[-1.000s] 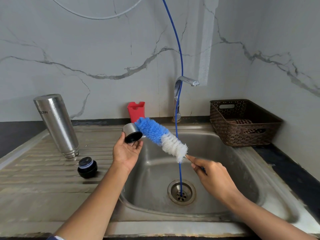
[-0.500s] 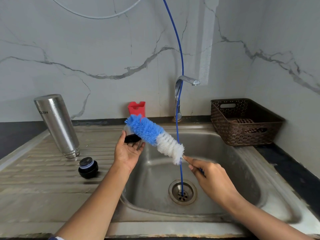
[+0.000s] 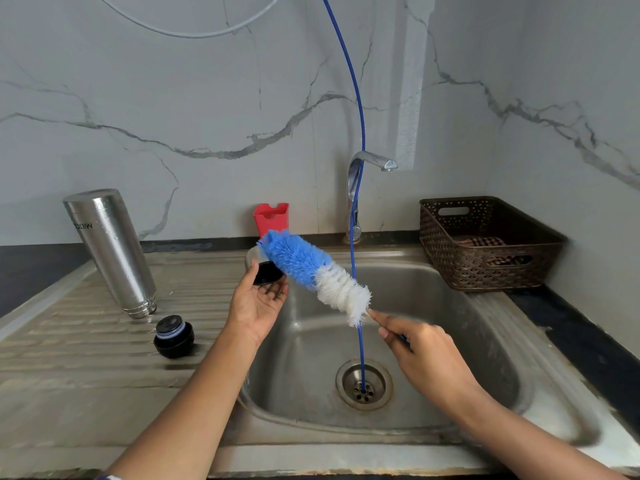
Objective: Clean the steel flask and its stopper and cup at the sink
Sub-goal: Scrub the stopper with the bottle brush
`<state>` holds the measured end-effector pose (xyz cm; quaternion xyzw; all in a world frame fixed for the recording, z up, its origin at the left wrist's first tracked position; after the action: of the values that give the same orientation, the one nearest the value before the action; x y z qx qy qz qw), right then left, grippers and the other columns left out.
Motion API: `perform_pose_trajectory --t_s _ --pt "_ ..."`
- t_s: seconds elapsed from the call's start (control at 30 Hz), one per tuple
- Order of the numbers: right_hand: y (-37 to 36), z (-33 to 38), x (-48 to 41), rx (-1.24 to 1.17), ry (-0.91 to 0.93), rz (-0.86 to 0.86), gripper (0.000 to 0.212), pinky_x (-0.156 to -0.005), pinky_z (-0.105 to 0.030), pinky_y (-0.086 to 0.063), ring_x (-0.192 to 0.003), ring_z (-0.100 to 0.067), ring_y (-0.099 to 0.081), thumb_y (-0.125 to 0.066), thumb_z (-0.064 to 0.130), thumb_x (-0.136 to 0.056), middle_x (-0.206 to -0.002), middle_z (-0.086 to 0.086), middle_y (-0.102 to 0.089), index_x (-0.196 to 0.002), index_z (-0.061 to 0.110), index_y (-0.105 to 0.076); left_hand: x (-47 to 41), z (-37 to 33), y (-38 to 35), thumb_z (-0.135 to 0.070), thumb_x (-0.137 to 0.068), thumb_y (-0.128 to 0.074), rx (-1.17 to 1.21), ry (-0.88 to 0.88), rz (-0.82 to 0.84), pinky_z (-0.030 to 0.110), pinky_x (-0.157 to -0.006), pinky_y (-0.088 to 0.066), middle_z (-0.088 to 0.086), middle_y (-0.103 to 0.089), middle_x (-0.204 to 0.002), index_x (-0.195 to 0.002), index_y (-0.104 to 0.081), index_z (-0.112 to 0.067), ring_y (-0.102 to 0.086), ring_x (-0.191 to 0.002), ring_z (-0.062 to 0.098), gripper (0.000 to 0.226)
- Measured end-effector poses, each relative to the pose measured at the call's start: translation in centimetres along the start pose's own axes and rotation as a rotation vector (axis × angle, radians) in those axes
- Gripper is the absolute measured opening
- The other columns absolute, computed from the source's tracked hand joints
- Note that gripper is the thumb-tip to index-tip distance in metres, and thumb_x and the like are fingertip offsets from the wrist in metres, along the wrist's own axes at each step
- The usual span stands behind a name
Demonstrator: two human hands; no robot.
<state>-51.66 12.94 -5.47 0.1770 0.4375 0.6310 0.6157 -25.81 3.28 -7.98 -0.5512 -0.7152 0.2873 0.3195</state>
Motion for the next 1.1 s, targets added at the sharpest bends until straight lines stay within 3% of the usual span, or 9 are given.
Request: perform_pose_trajectory --t_s 0.07,0.13,0.2,0.37,0.67,0.8,0.9,1.03,1.1 --pt "0.08 0.21 0.01 -0.009 0.01 -0.004 0.034 -0.08 -0.025 -0.047 -0.08 -0.019 -0.059 -0.05 0.031 -0.097 -0.077 0.005 -0.069 -0.124 0.05 -0.054 0.14 -0.08 0.09 -0.035 -0.092 -0.054 0.006 0.002 0.002 0.032 -0.086 -0.048 0.011 -0.064 -0.101 -0.107 -0.059 -0.01 -0.059 -0.098 0.022 0.029" --pt "-0.07 -0.23 -0.23 -0.007 -0.02 0.017 0.033 -0.084 -0.03 -0.049 -0.099 -0.019 -0.063 -0.05 0.031 -0.097 -0.094 0.005 -0.073 -0.125 0.048 -0.055 0.18 -0.07 0.24 -0.035 -0.092 -0.054 0.006 0.011 -0.004 0.031 -0.085 -0.047 0.012 -0.065 -0.1 -0.11 -0.058 -0.01 -0.058 -0.097 0.022 0.031" --pt "-0.05 -0.44 -0.29 -0.011 -0.024 0.007 0.032 -0.084 -0.031 -0.049 -0.104 -0.021 -0.061 -0.05 0.031 -0.097 -0.097 0.002 -0.072 -0.124 0.047 -0.056 0.32 -0.07 0.18 -0.034 -0.092 -0.053 0.018 0.019 -0.012 0.031 -0.086 -0.047 0.013 -0.065 -0.099 -0.111 -0.056 -0.008 -0.058 -0.095 0.022 0.032" --pt "-0.16 0.15 -0.05 -0.013 0.002 0.019 0.033 -0.079 -0.026 -0.046 -0.072 -0.016 -0.055 -0.048 0.032 -0.097 -0.074 0.003 -0.067 -0.126 0.049 -0.054 0.42 0.14 -0.08 -0.032 -0.095 -0.05 0.083 0.031 -0.026 0.035 -0.092 -0.049 0.016 -0.061 -0.105 -0.114 -0.055 -0.005 -0.059 -0.101 0.025 0.034" --pt "0.06 0.22 -0.1 -0.025 -0.027 0.01 0.033 -0.074 -0.025 -0.045 -0.059 -0.013 -0.042 -0.05 0.03 -0.097 -0.056 0.002 -0.048 -0.125 0.048 -0.055 0.6 0.14 -0.17 -0.037 -0.093 -0.054 0.037 0.026 -0.008 0.033 -0.089 -0.049 0.014 -0.064 -0.105 -0.119 -0.054 -0.007 -0.061 -0.1 0.024 0.04" --pt "0.08 0.05 -0.06 -0.038 -0.019 -0.003 0.033 -0.08 -0.029 -0.048 -0.077 -0.016 -0.062 -0.05 0.032 -0.097 -0.079 -0.001 -0.07 -0.123 0.052 -0.054 0.63 0.05 -0.2 -0.038 -0.095 -0.051 0.029 0.022 -0.011 0.033 -0.087 -0.049 0.014 -0.064 -0.104 -0.118 -0.054 -0.007 -0.06 -0.1 0.024 0.038" --pt "-0.16 0.51 0.08 -0.023 -0.006 0.006 0.034 -0.075 -0.027 -0.047 -0.063 -0.014 -0.049 -0.05 0.031 -0.097 -0.063 -0.001 -0.058 -0.122 0.054 -0.052 0.6 0.1 -0.25 -0.035 -0.098 -0.048 0.084 0.023 -0.021 0.035 -0.083 -0.051 0.016 -0.063 -0.106 -0.117 -0.054 -0.005 -0.061 -0.101 0.025 0.036" --pt "0.04 -0.2 -0.08 -0.009 -0.035 -0.002 0.034 -0.08 -0.031 -0.049 -0.09 -0.018 -0.064 -0.05 0.03 -0.097 -0.08 0.004 -0.07 -0.125 0.05 -0.054 0.26 0.14 0.08 -0.037 -0.101 -0.04 0.114 0.032 -0.029 0.039 -0.091 -0.048 0.023 -0.06 -0.114 -0.125 -0.048 0.001 -0.06 -0.107 0.031 0.046" --pt "-0.01 0.29 0.1 0.001 0.004 -0.015 0.035 -0.077 -0.031 -0.048 -0.075 -0.015 -0.061 -0.05 0.029 -0.097 -0.067 0.007 -0.063 -0.126 0.049 -0.053 0.17 0.23 0.04 -0.037 -0.102 -0.039 0.103 0.033 -0.02 0.041 -0.089 -0.049 0.021 -0.061 -0.113 -0.123 -0.051 -0.001 -0.06 -0.107 0.031 0.044"
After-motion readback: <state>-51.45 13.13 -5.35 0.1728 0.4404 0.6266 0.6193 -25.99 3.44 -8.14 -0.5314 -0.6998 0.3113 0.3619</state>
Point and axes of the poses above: each hand's wrist, its own x-axis away from the middle knuckle, its own y-axis out of the back of the hand, z = x × y, the point moved 5 cm from there along -x, towards the middle knuckle
